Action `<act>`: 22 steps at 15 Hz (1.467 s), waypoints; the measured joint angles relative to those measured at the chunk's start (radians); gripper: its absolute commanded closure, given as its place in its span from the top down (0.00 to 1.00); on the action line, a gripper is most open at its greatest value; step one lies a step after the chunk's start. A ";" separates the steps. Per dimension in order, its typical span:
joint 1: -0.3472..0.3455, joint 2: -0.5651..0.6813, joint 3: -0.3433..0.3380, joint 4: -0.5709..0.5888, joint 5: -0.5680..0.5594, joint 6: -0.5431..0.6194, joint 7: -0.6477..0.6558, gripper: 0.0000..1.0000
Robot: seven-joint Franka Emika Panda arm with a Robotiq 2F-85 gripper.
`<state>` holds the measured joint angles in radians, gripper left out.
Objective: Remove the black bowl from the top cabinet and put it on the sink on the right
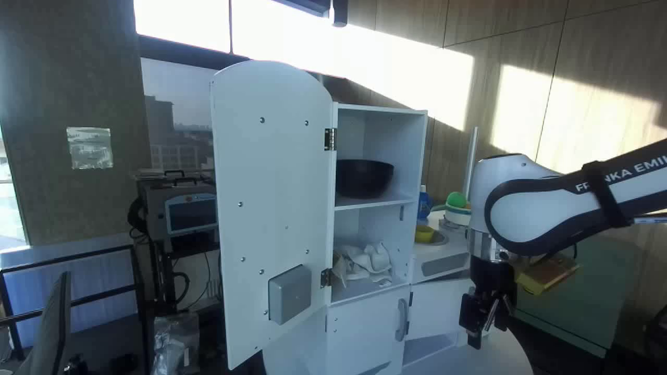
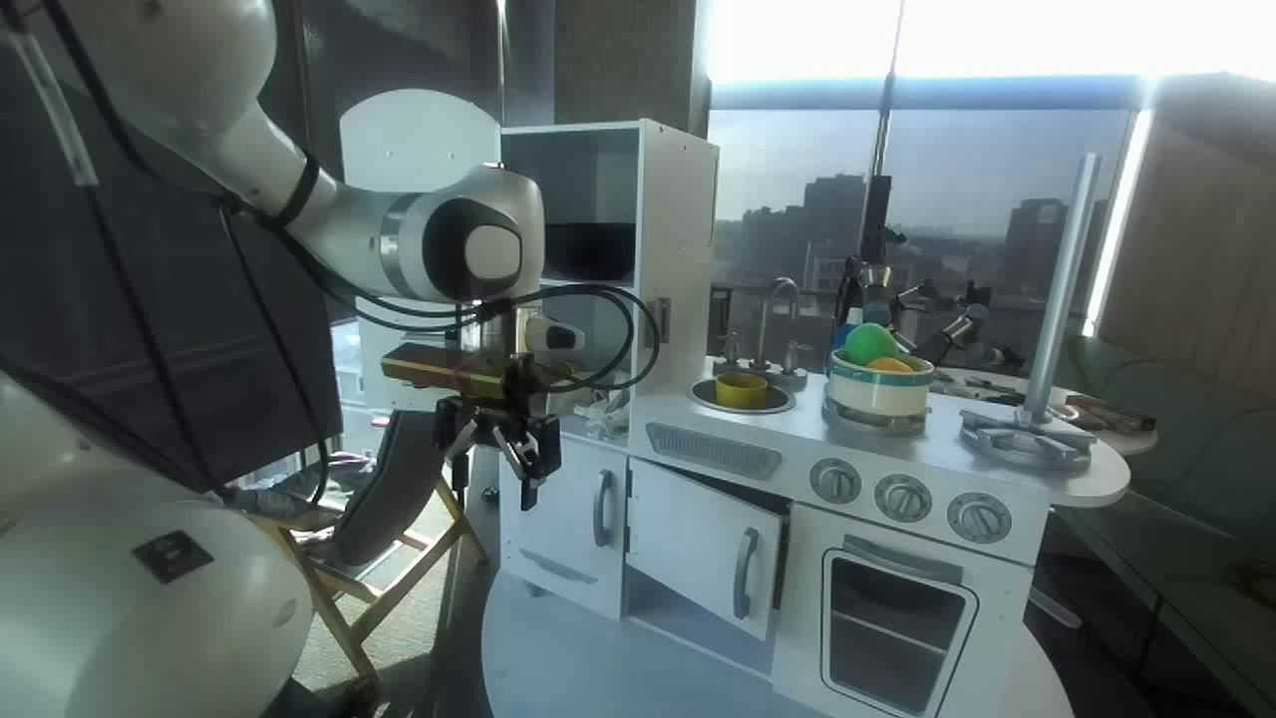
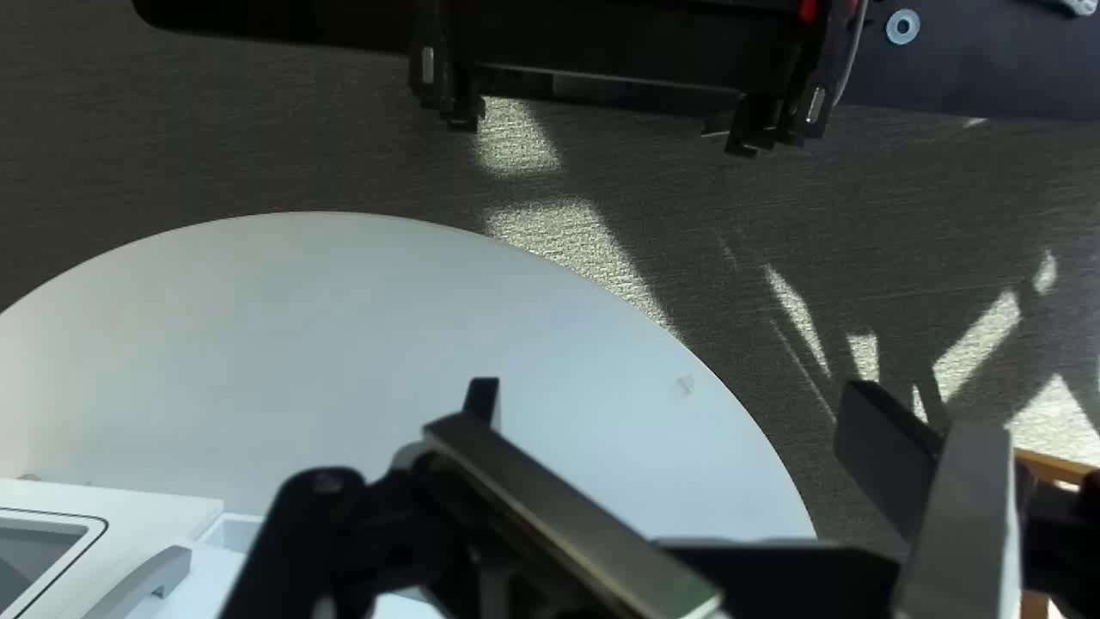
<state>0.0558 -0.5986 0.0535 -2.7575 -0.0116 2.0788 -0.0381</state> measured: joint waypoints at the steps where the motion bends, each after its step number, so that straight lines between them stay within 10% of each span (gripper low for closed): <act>1: 0.000 0.000 0.000 0.002 0.000 0.000 0.000 1.00; 17: 0.001 -0.022 -0.008 0.005 -0.001 -0.007 -0.035 1.00; 22: 0.003 -0.211 -0.131 0.017 0.004 -0.132 -0.239 1.00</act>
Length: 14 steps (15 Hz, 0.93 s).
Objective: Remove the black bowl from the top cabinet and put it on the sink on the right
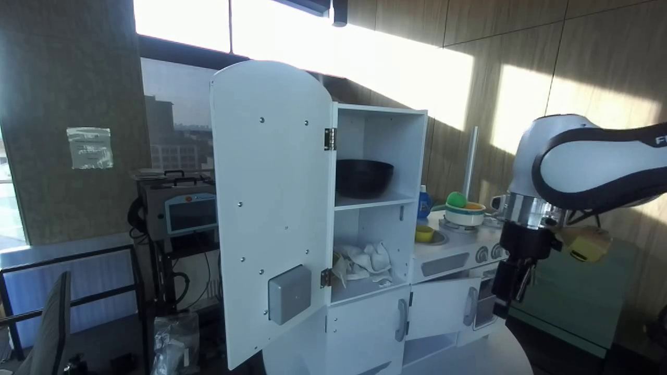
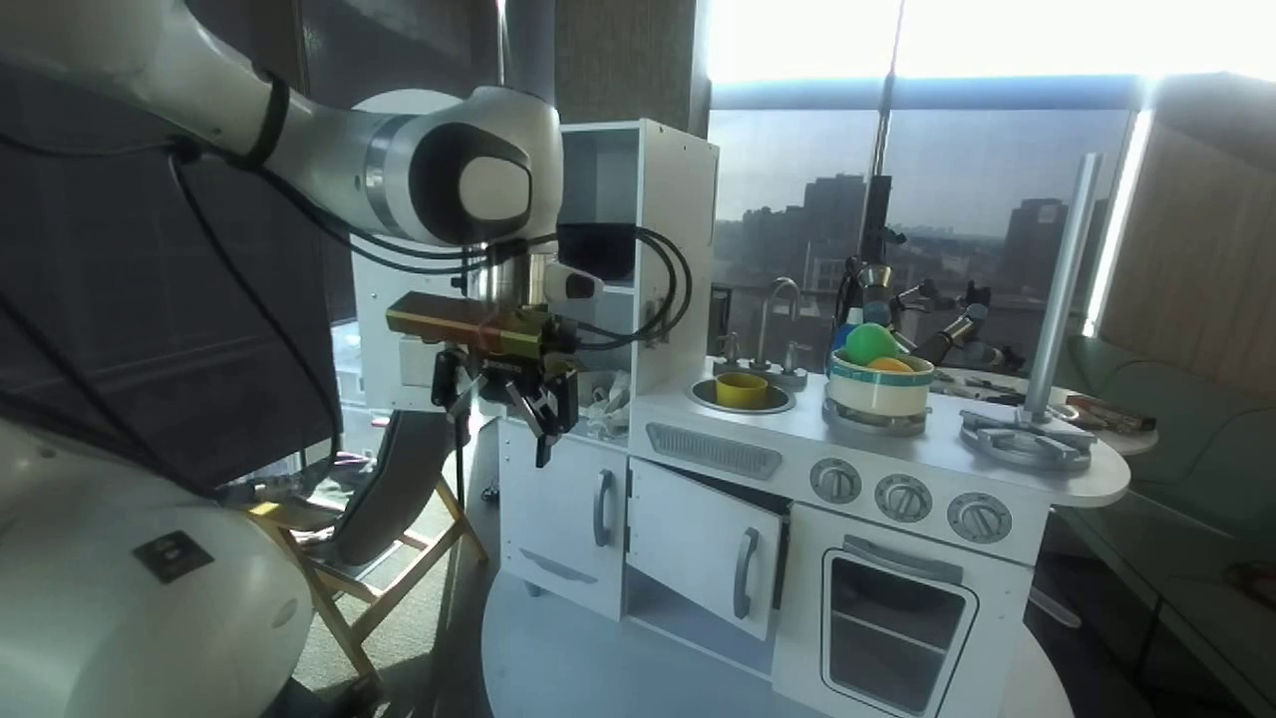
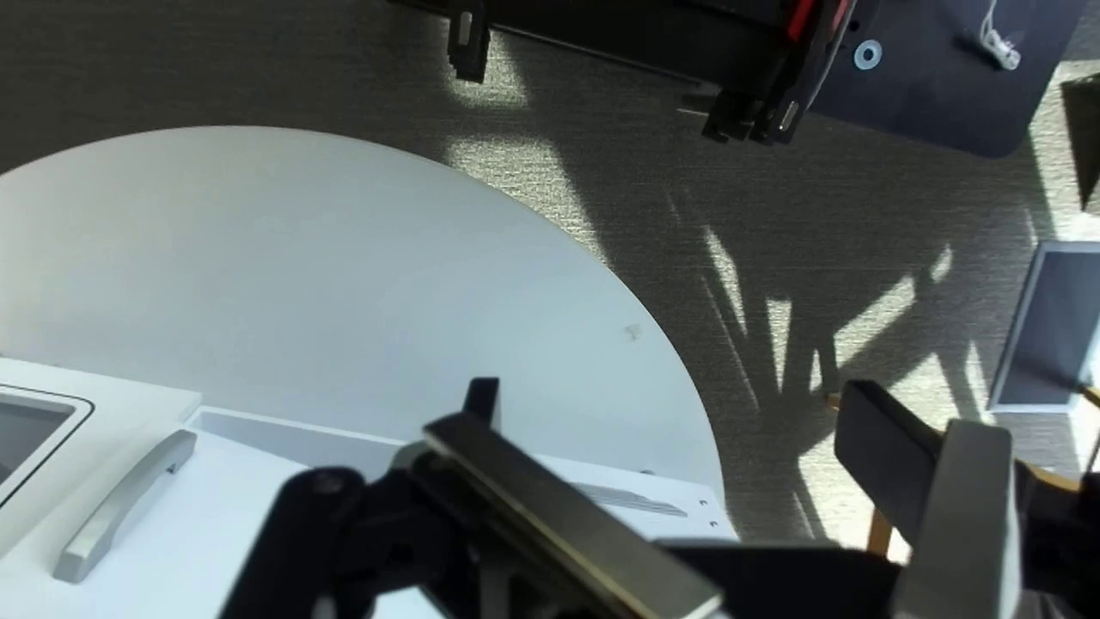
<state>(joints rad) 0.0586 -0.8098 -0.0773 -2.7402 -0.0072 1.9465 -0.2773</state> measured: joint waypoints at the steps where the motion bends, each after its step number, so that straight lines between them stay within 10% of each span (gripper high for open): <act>1: 0.001 -0.053 -0.026 -0.008 0.005 -0.023 -0.039 1.00; 6: 0.008 -0.315 -0.073 -0.009 0.073 -0.152 -0.100 1.00; 14: 0.008 -0.284 -0.073 -0.015 0.071 -0.152 -0.100 1.00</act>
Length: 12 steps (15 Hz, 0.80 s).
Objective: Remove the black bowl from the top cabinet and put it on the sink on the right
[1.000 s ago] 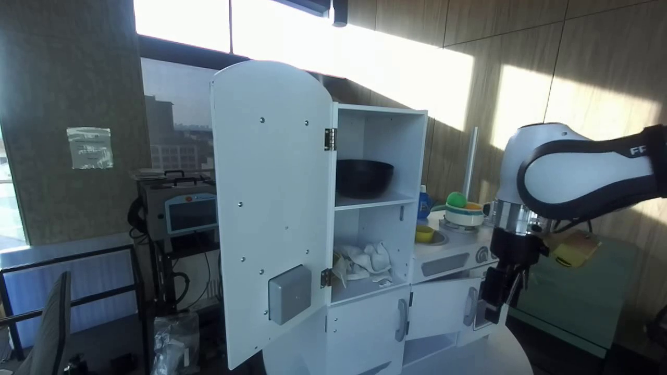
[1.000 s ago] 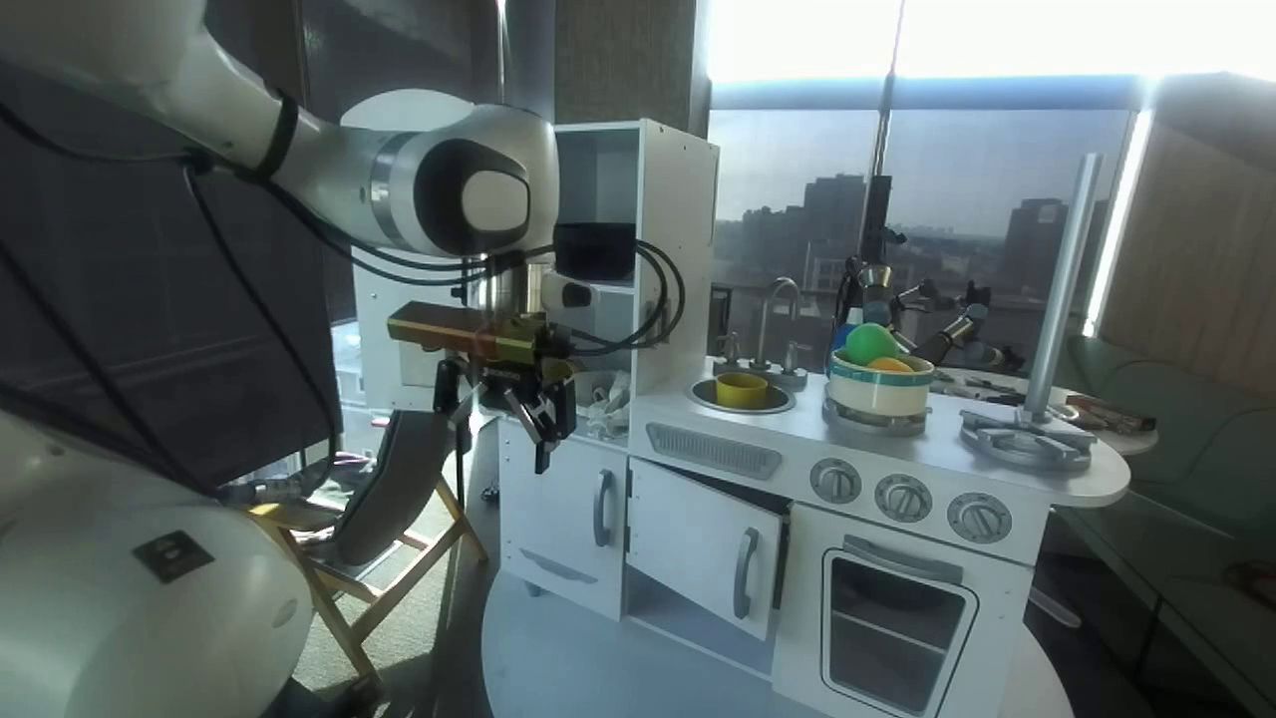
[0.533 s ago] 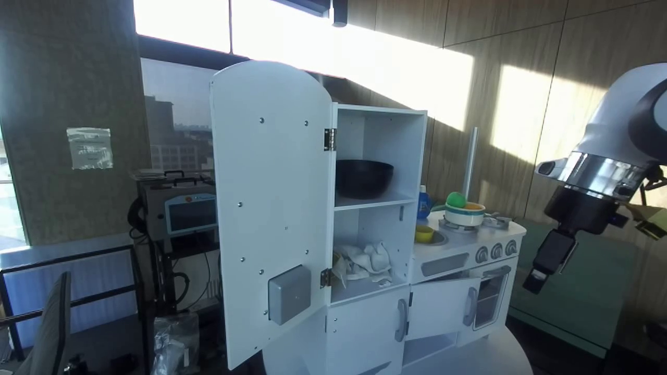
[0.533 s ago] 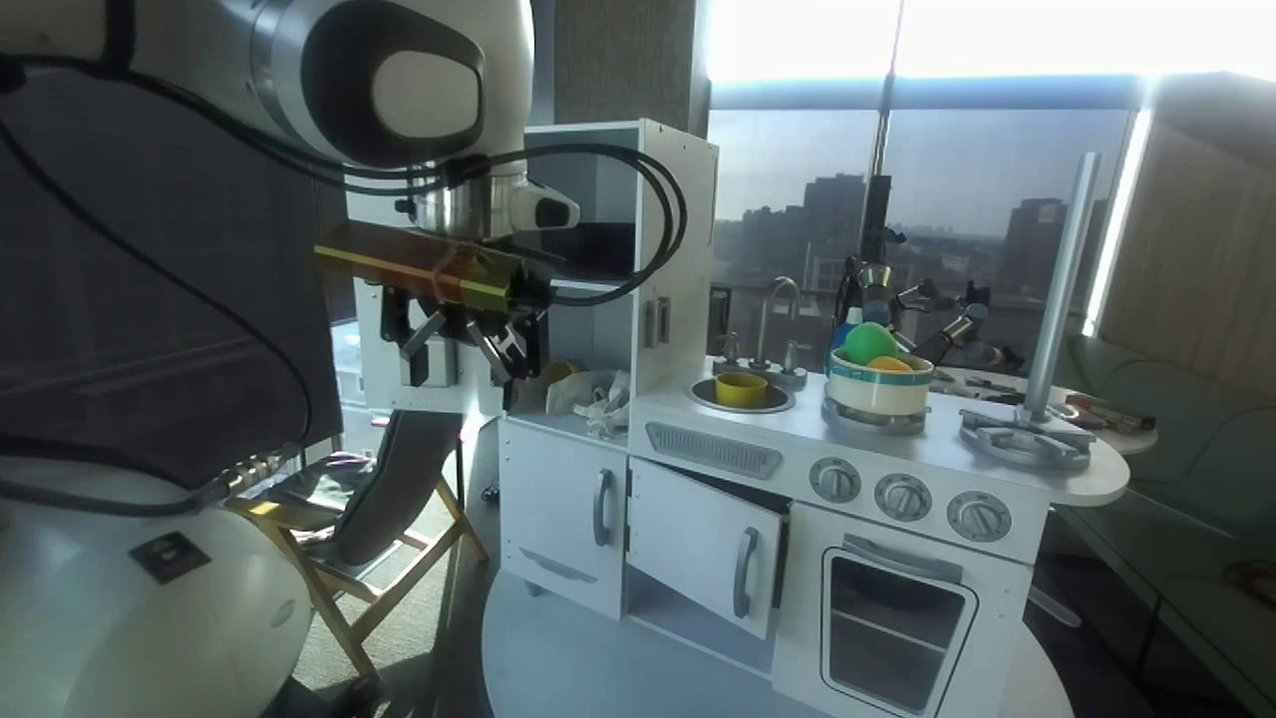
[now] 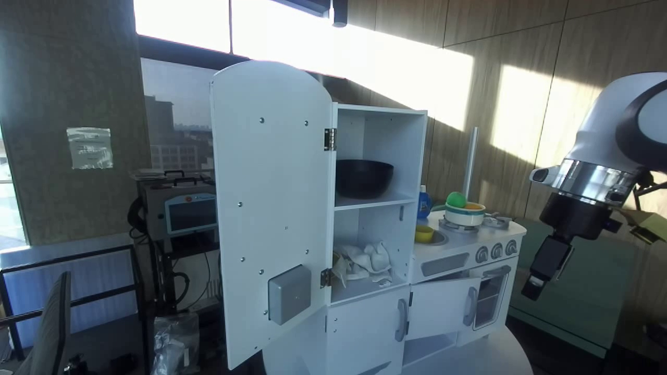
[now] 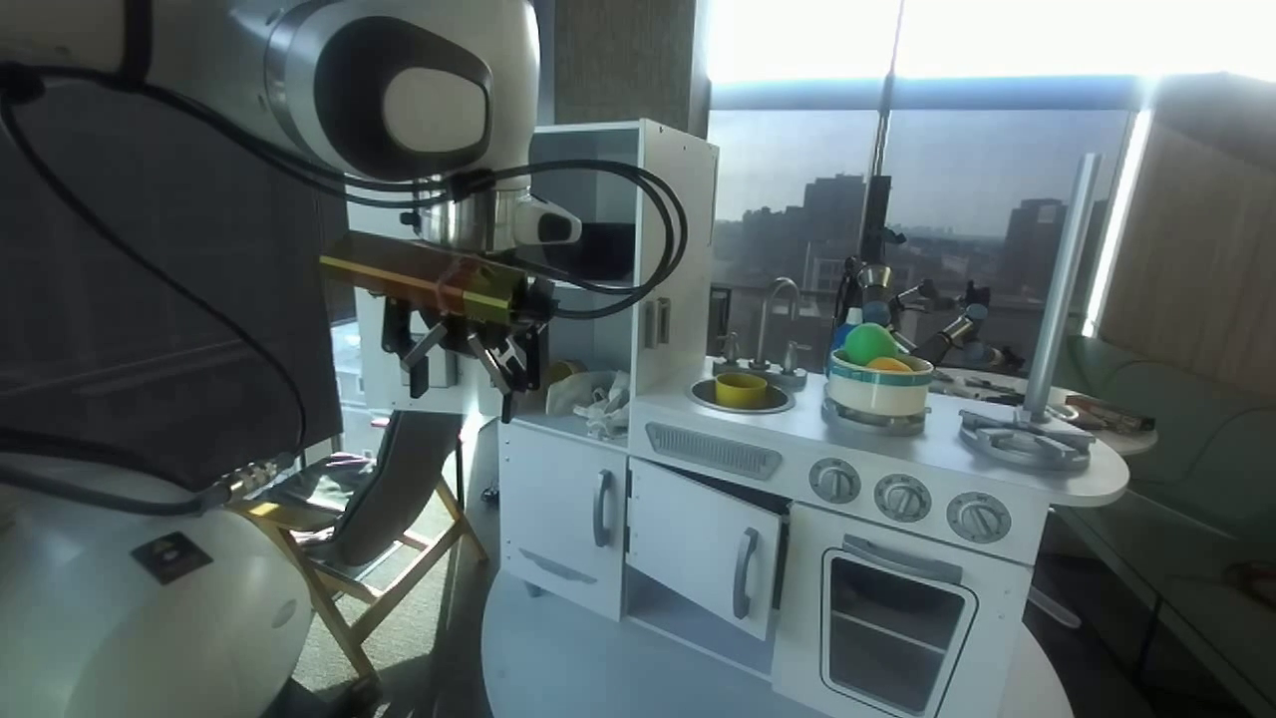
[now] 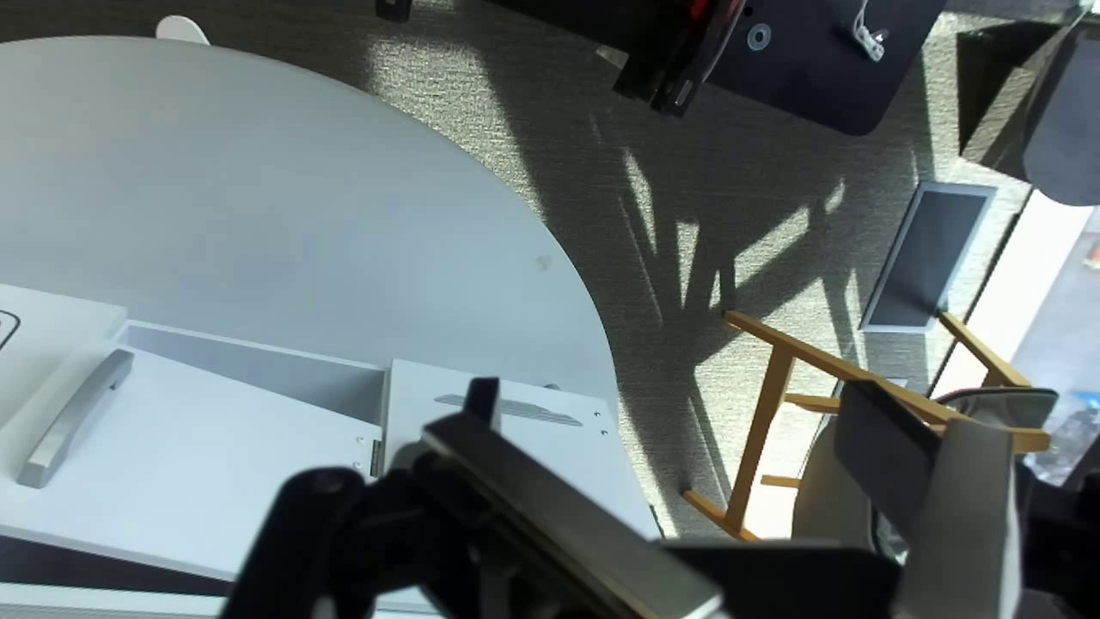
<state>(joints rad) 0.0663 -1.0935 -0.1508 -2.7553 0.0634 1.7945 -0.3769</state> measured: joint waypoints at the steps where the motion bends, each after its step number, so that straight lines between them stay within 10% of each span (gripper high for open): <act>1: 0.000 0.000 0.000 0.000 0.000 0.000 0.000 1.00; 5: 0.013 0.013 0.015 -0.005 0.000 0.020 0.000 1.00; 12: 0.131 0.283 0.164 0.116 0.002 0.504 0.074 1.00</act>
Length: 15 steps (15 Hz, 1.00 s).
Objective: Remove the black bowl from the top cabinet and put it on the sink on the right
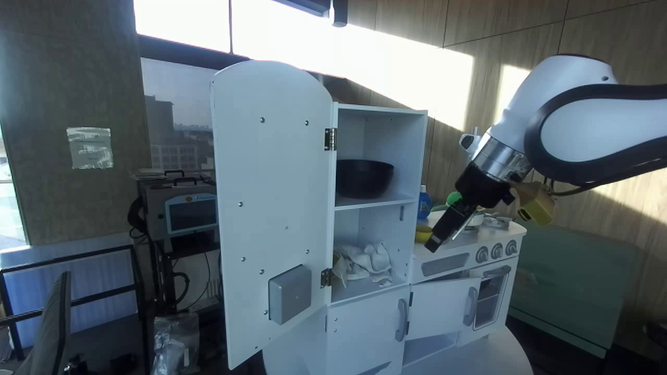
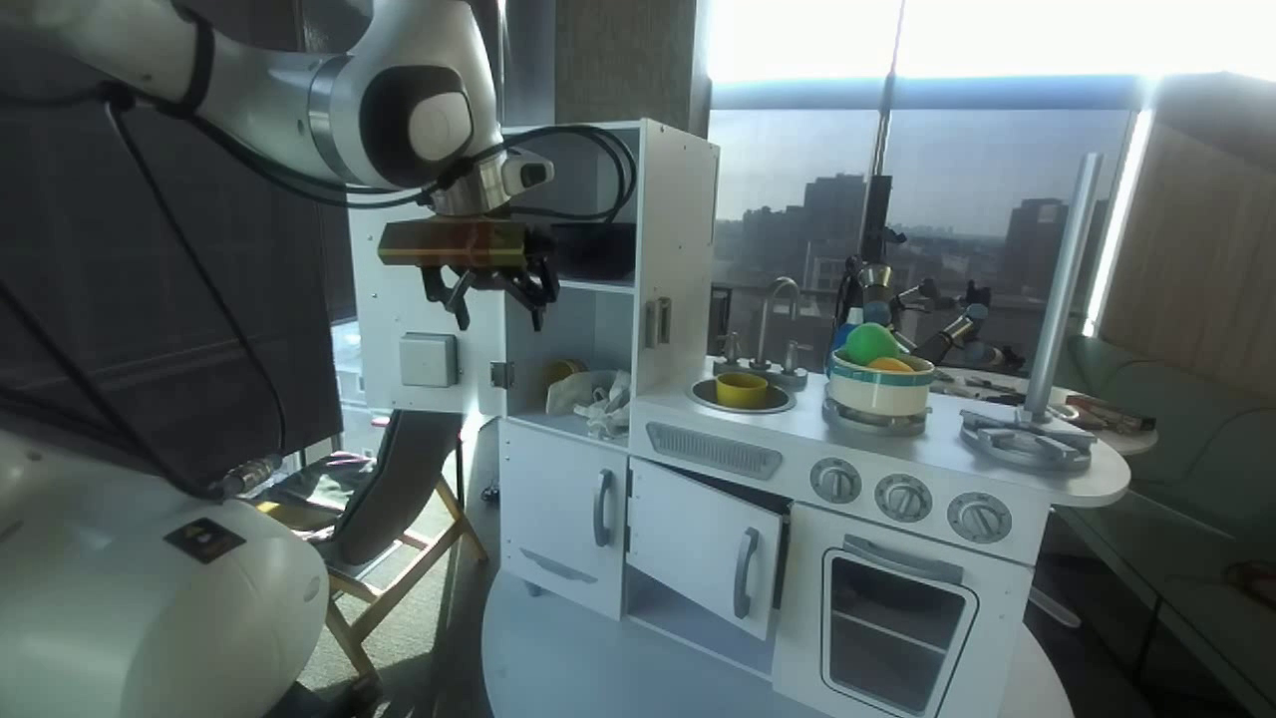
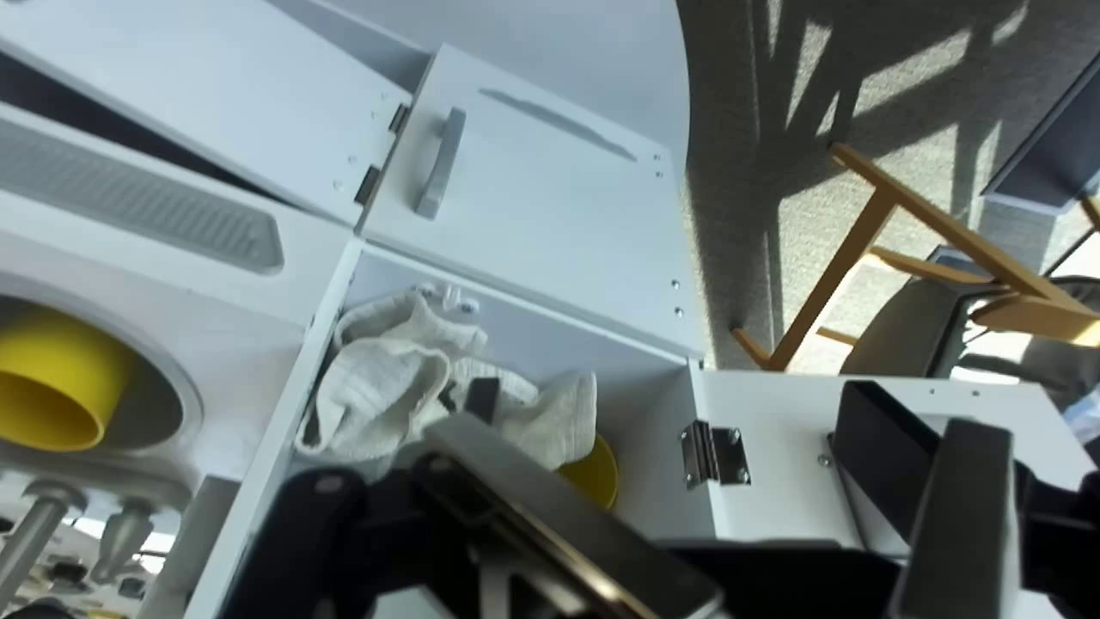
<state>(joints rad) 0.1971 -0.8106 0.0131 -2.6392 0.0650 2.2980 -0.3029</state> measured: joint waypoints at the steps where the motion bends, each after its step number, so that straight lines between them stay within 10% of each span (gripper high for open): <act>1: 0.001 0.037 0.004 0.039 0.000 0.043 0.010 1.00; 6: -0.002 0.136 0.009 0.213 0.000 0.202 0.083 1.00; 15: -0.163 0.304 0.171 0.363 -0.014 0.205 0.592 1.00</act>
<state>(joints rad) 0.0339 -0.5065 0.1846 -2.2761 0.0507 2.5026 0.2895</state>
